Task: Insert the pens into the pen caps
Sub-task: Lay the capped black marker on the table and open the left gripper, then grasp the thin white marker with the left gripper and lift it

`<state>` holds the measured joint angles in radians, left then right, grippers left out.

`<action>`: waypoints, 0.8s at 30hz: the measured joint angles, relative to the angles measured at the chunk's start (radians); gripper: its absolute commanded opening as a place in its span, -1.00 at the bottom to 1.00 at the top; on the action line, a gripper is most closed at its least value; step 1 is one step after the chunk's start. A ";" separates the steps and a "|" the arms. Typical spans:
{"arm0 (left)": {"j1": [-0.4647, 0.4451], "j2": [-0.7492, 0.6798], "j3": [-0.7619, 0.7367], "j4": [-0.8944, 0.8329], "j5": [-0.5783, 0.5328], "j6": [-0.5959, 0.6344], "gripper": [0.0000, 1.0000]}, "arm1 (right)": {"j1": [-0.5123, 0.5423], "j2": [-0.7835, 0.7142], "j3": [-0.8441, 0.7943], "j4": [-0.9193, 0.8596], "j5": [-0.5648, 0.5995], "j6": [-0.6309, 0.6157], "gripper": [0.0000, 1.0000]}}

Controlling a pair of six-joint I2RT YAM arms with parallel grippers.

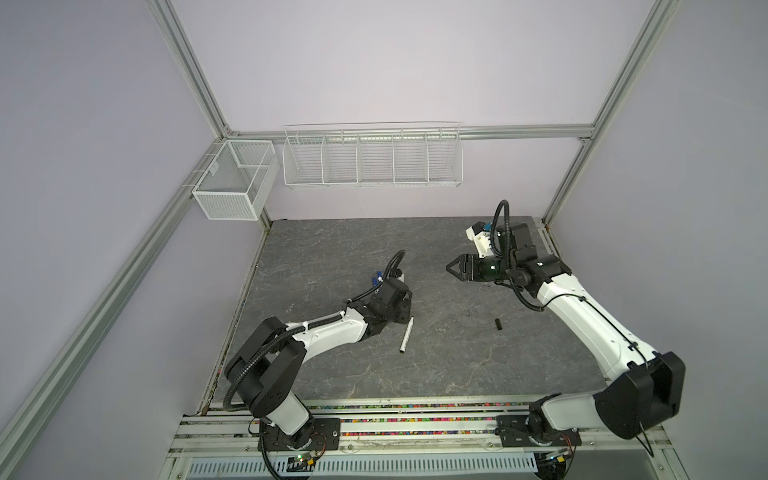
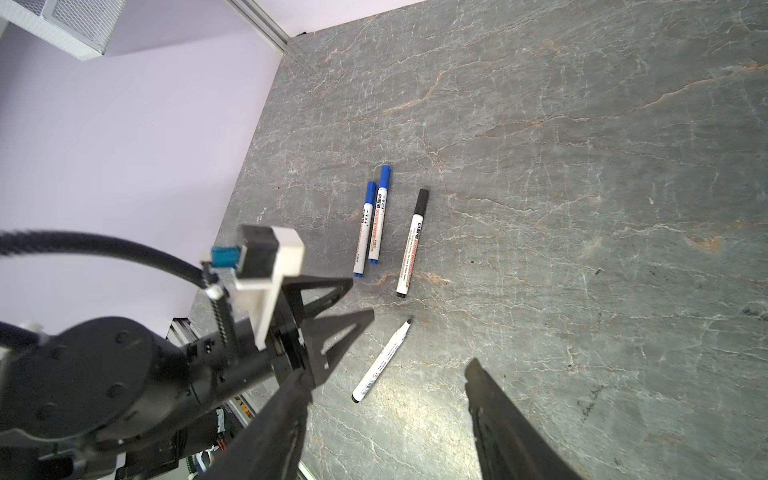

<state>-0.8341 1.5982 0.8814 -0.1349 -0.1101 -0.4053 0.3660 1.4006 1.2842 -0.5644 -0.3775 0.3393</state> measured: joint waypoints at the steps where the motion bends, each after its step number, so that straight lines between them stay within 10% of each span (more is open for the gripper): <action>1: -0.010 0.003 -0.008 -0.022 0.024 0.004 0.20 | 0.000 0.000 0.000 0.000 0.000 0.000 0.27; 24: -0.154 0.154 0.141 -0.358 0.014 0.067 -1.00 | -0.008 0.000 -0.030 0.001 0.019 0.005 0.25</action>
<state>-0.9886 1.7519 1.0225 -0.4927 -0.0959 -0.3382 0.3580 1.4010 1.2541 -0.5636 -0.3588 0.3439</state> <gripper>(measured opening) 0.063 0.623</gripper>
